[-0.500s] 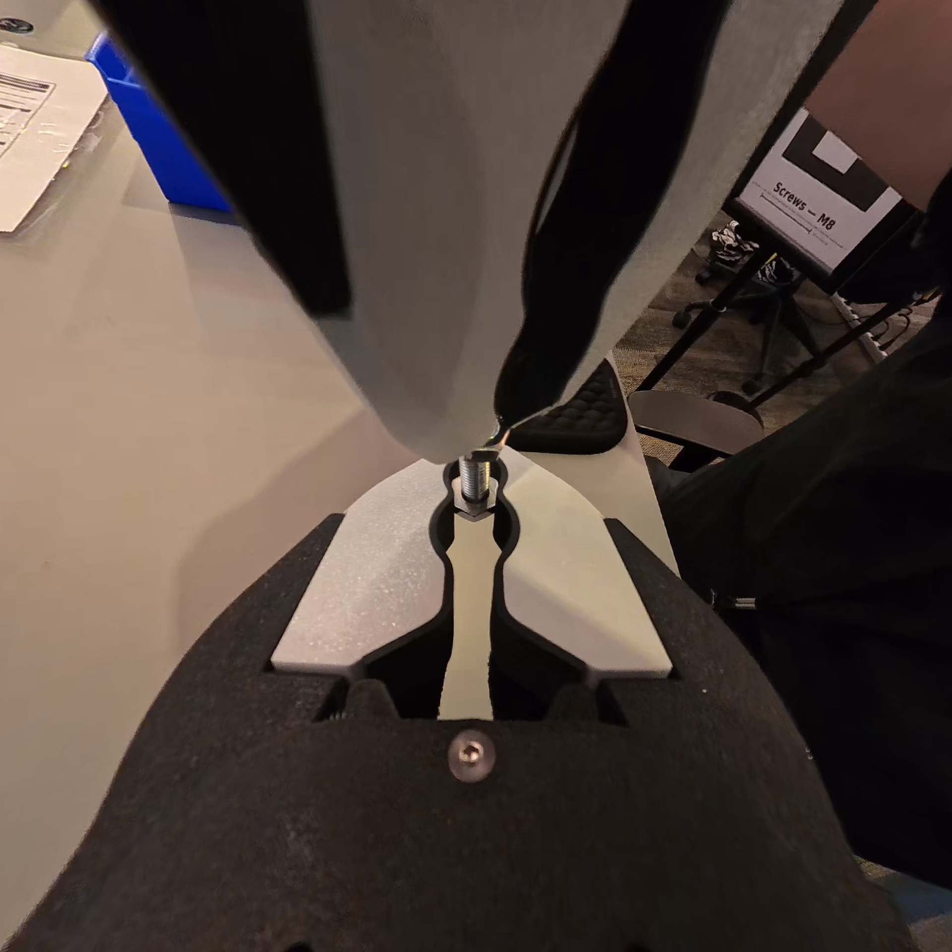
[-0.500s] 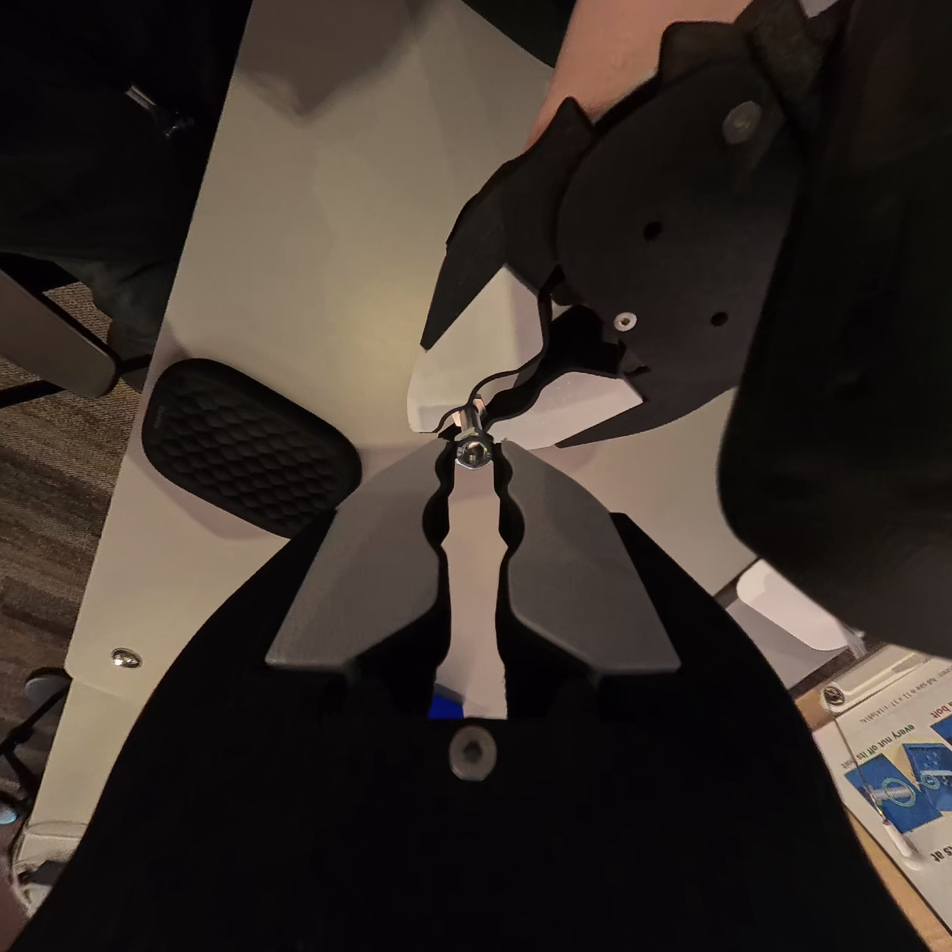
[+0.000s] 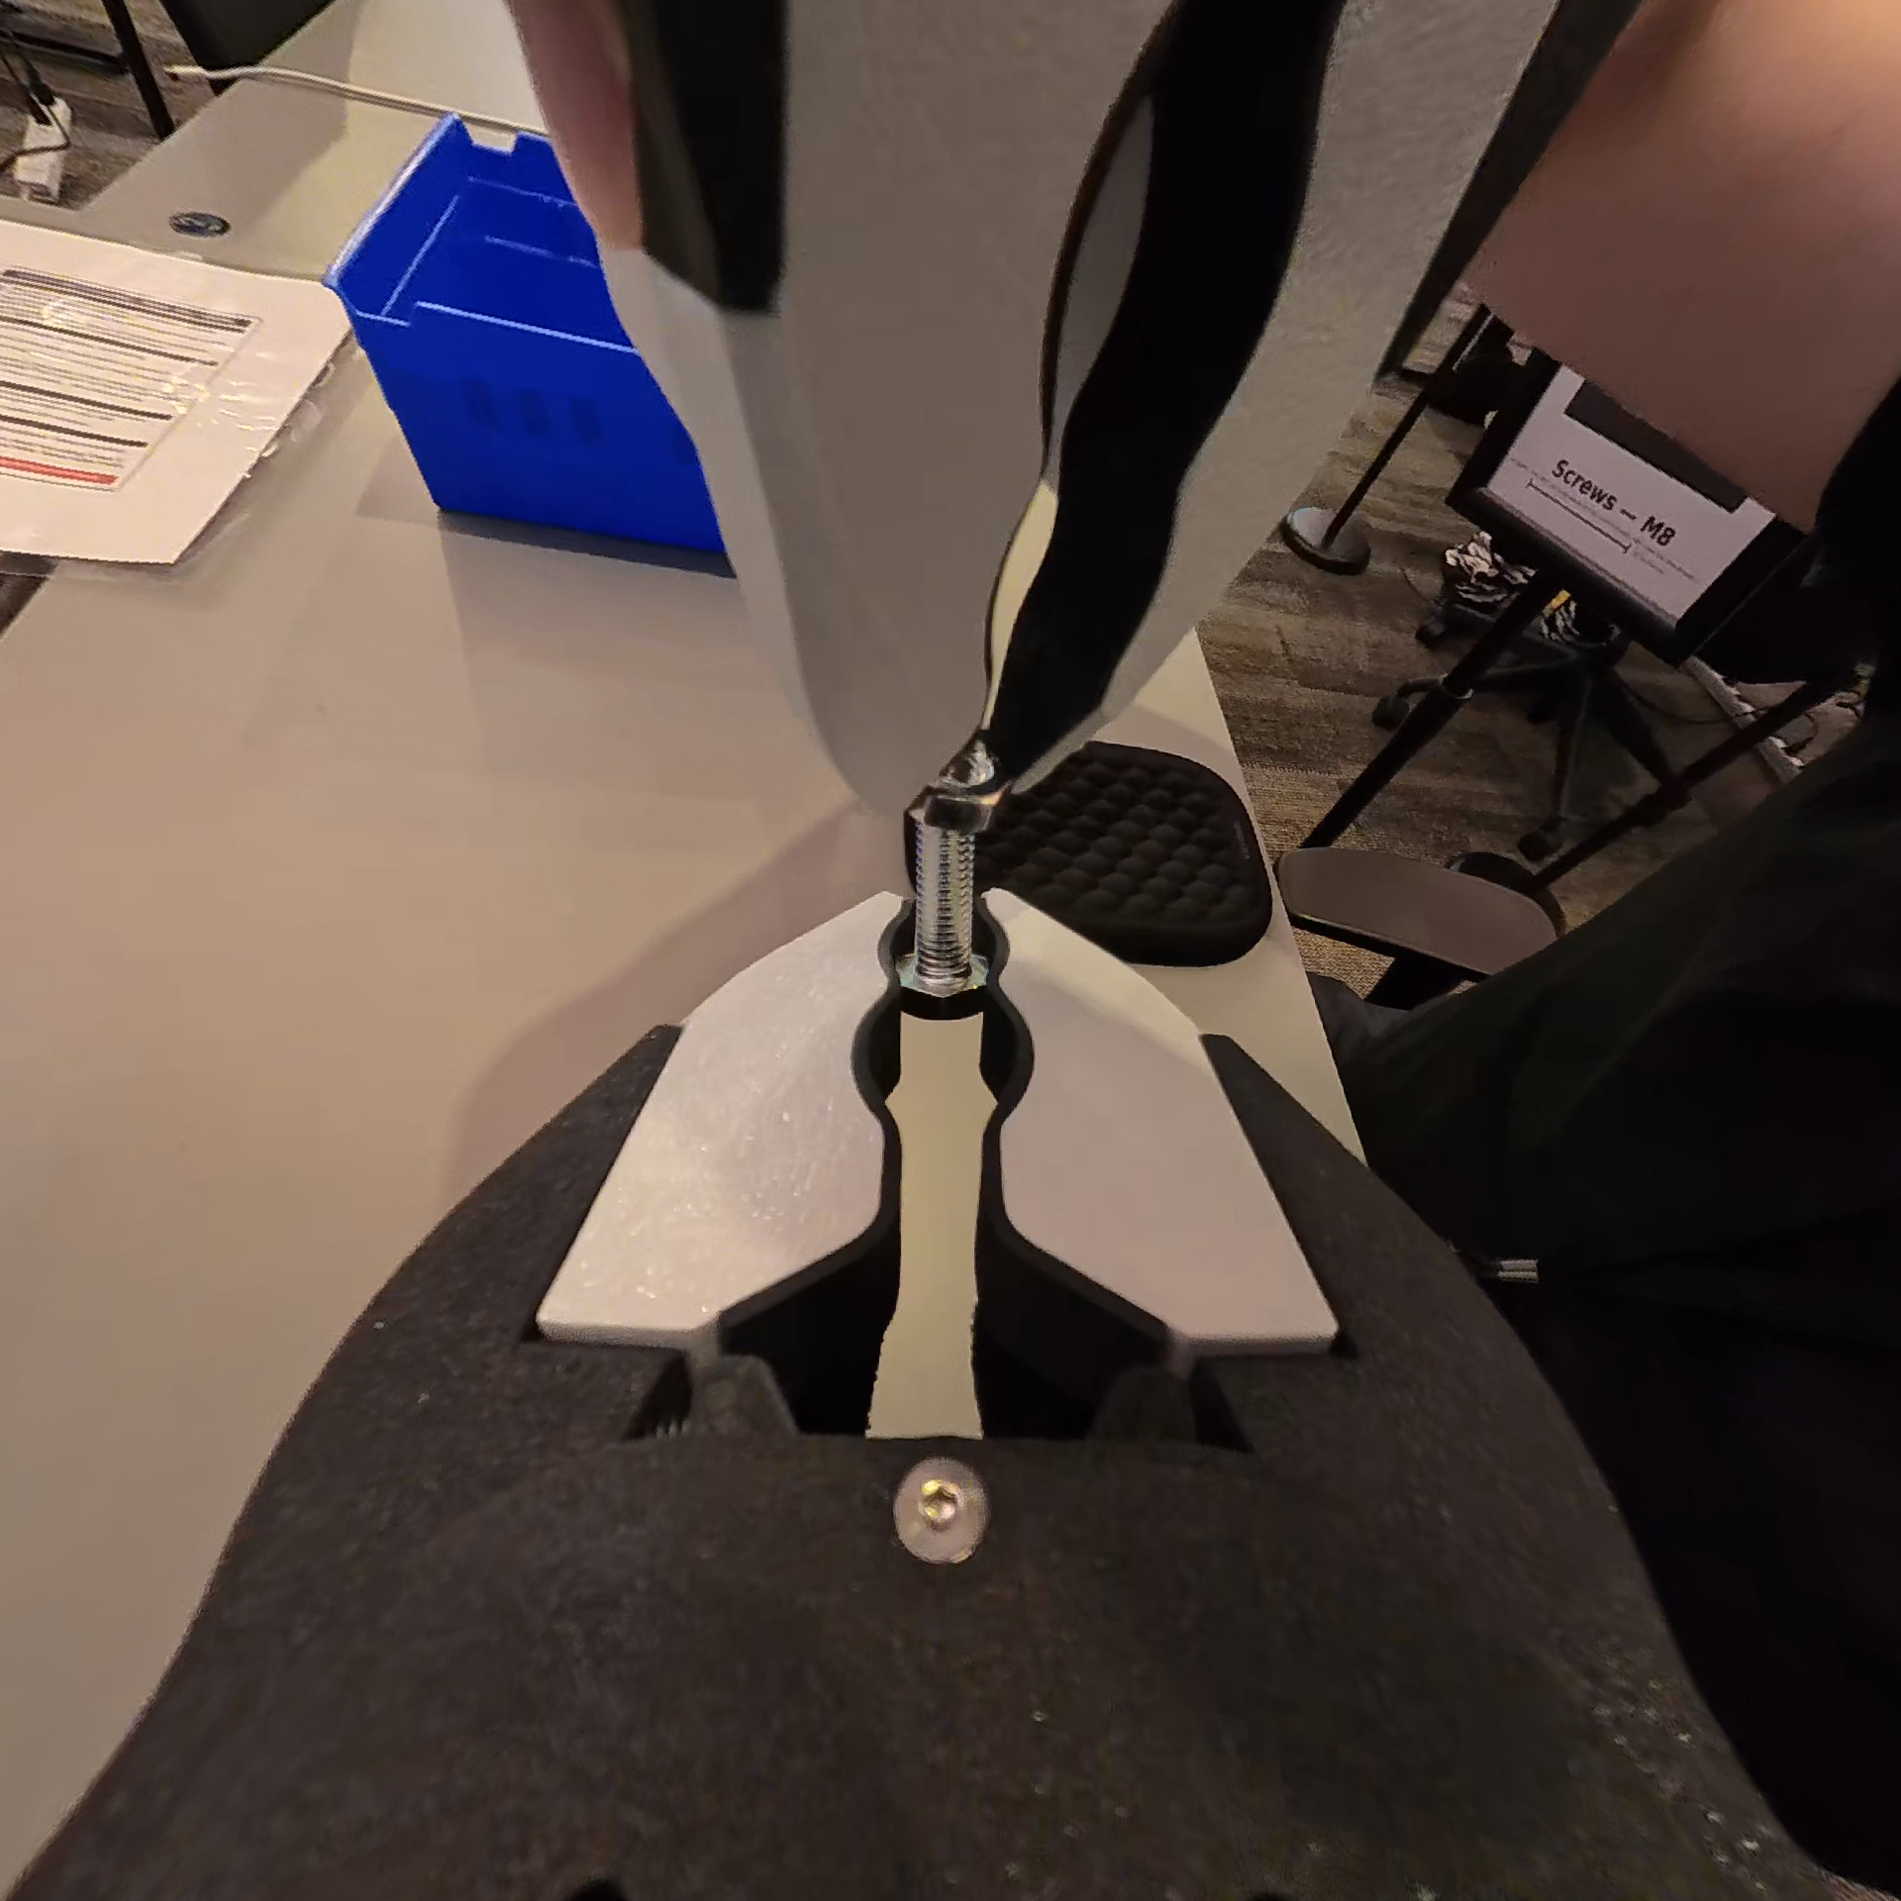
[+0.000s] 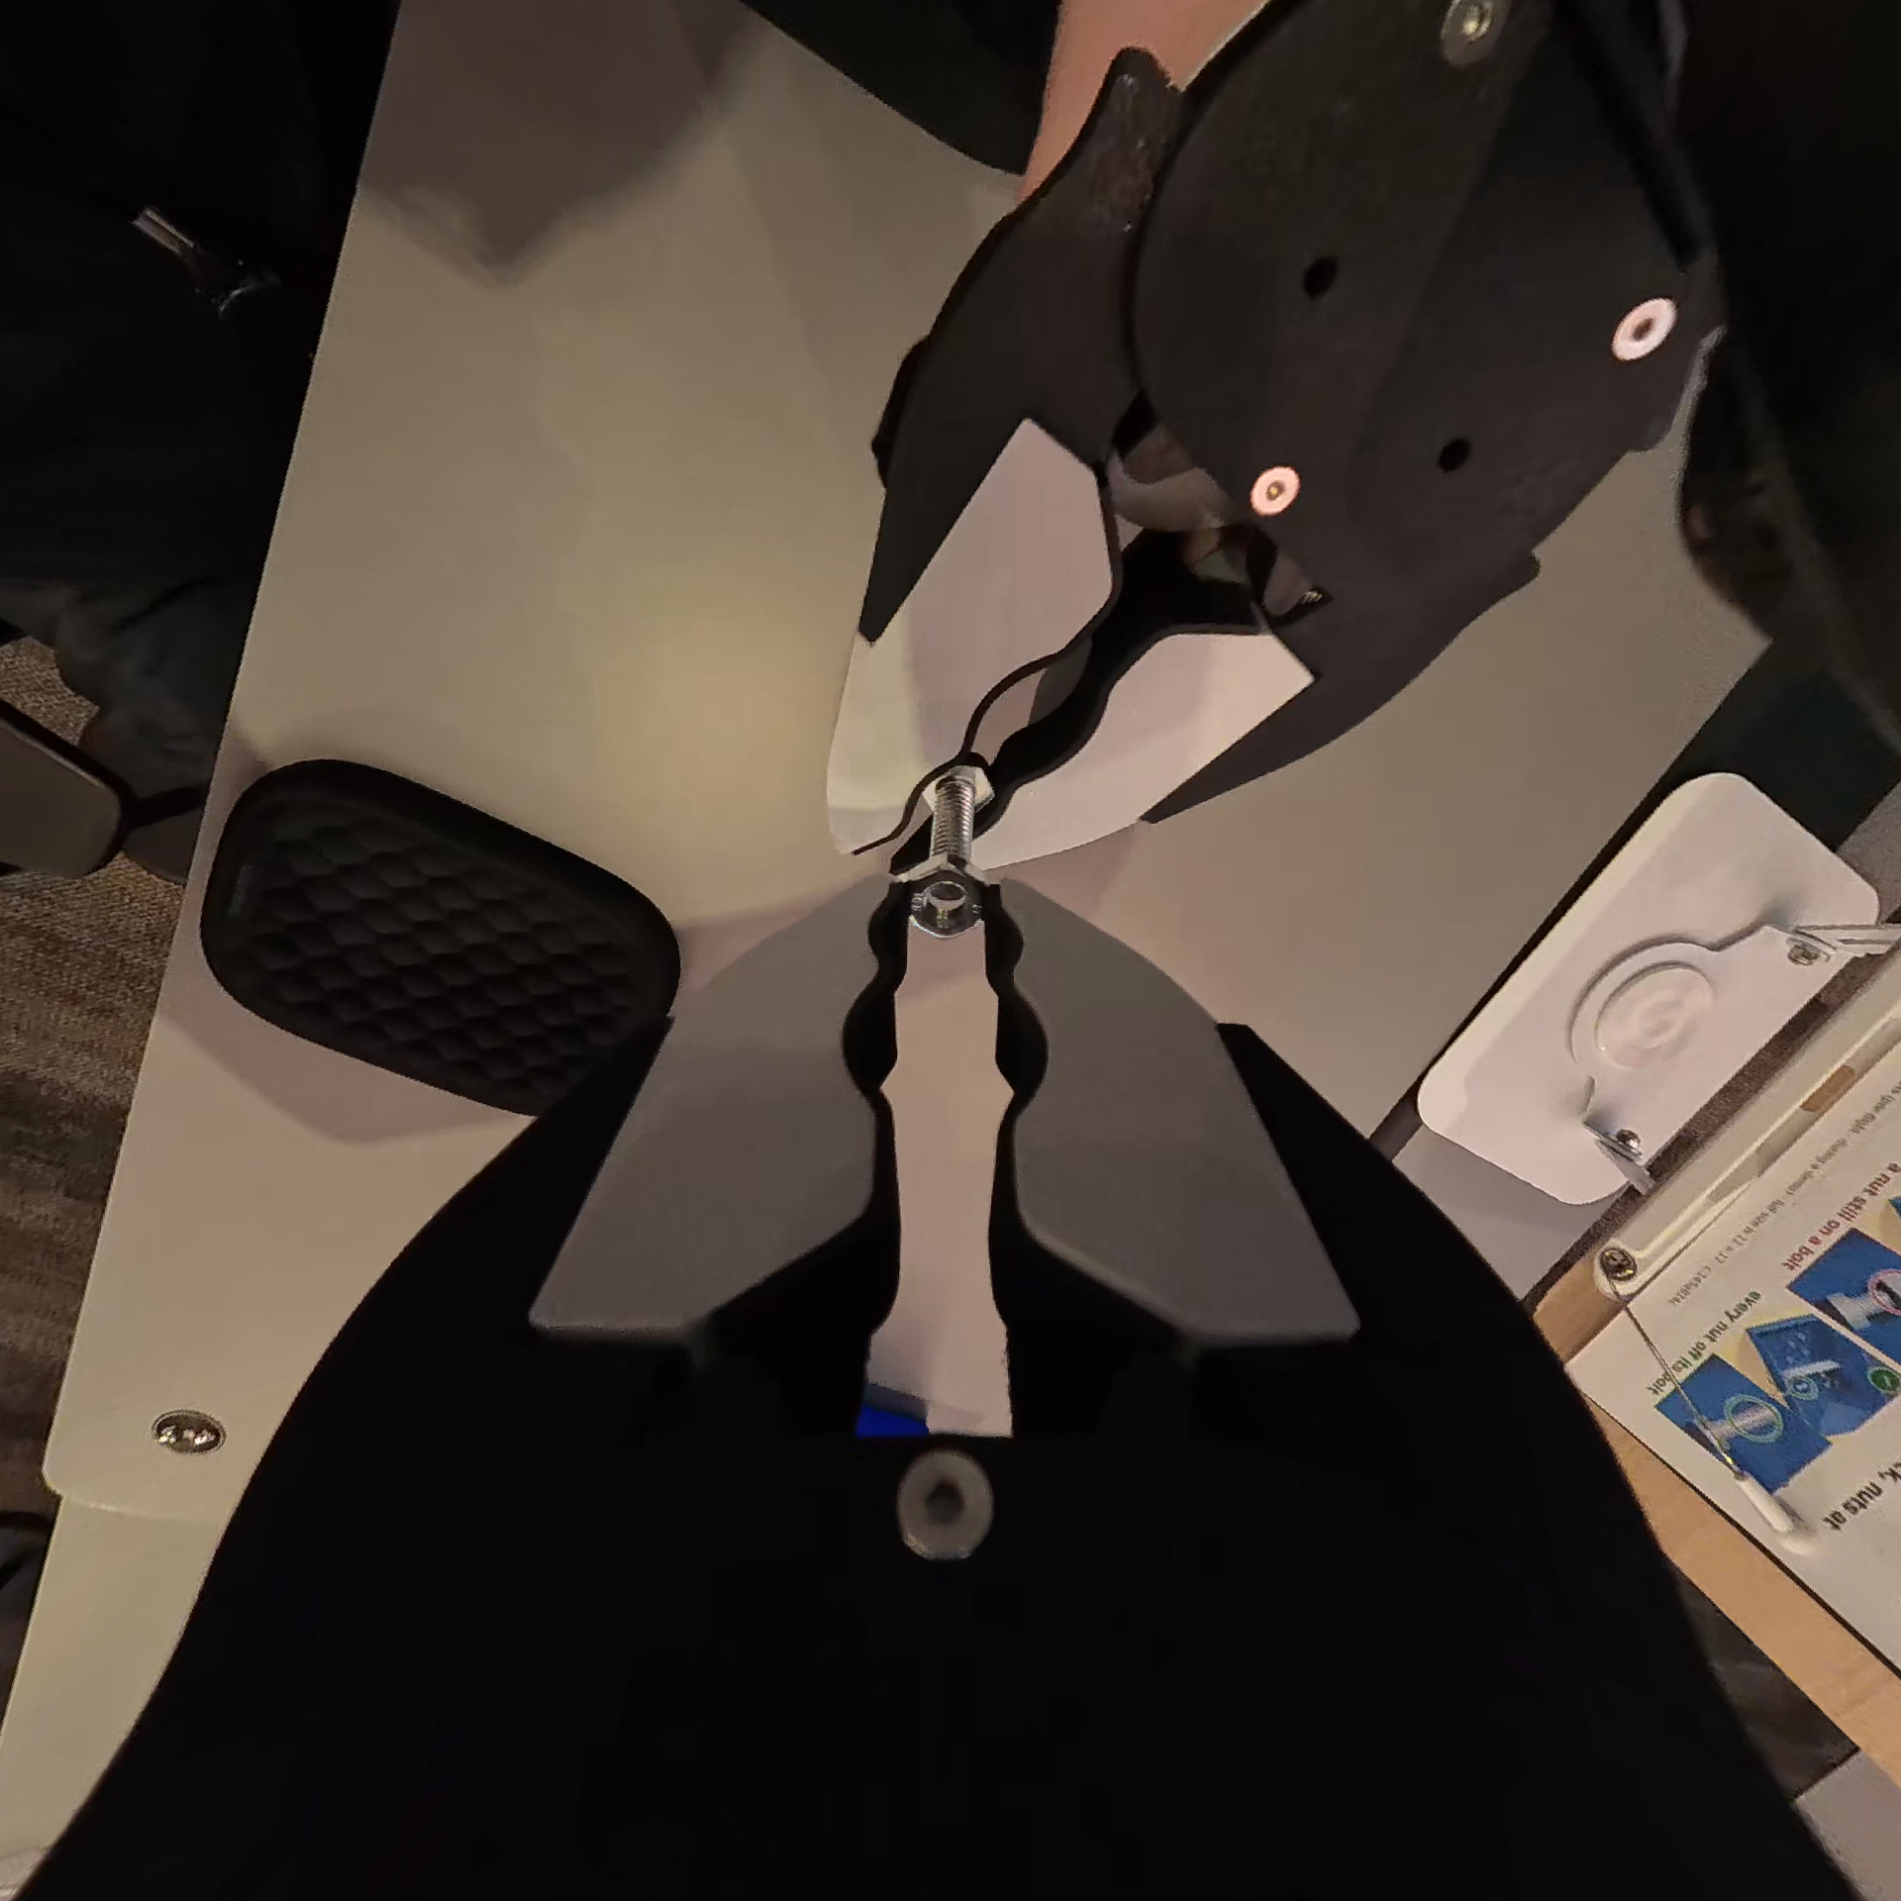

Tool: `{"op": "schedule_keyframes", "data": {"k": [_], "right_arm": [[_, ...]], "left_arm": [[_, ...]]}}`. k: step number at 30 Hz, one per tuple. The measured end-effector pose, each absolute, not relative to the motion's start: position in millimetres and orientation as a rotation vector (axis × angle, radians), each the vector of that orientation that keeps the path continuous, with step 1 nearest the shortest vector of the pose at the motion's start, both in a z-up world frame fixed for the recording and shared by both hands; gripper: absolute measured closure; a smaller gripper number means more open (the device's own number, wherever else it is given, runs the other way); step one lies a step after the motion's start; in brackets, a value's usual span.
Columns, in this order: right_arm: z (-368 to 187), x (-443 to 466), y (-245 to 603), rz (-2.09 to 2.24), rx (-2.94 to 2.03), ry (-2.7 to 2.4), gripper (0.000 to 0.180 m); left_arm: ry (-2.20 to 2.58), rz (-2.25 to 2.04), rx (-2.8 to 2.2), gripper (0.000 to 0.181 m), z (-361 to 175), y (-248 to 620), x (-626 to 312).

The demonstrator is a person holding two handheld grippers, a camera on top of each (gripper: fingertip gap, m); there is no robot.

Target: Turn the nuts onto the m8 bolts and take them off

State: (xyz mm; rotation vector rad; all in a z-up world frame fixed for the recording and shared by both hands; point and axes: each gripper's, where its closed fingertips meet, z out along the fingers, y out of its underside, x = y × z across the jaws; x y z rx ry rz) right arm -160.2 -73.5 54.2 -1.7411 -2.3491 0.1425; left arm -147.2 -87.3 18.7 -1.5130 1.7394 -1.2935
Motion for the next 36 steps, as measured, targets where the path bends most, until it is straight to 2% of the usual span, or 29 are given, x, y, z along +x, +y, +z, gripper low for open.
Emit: {"op": "schedule_keyframes", "data": {"k": [13, 29, 33, 36], "right_arm": [[62.7, -166.9, -73.1, 0.207, -1.672, -2.264, 0.166], [87.4, -192.0, -123.9, 0.346, -1.397, -2.427, 0.166], [89.3, -195.3, -128.5, 0.295, -1.362, -2.445, 0.166], [85.8, -190.4, -122.0, 0.294, -1.525, -2.398, 0.166]], "left_arm": [[1.718, -1.314, -1.494, 0.171, 27.7, -86.9, -150.9], [1.931, -1.976, -1.112, 0.171, 61.4, -155.3, -182.8], [1.953, -2.015, -1.053, 0.171, 63.7, -161.0, -186.7], [1.930, -1.903, -1.113, 0.171, 58.5, -151.6, -180.7]]}}
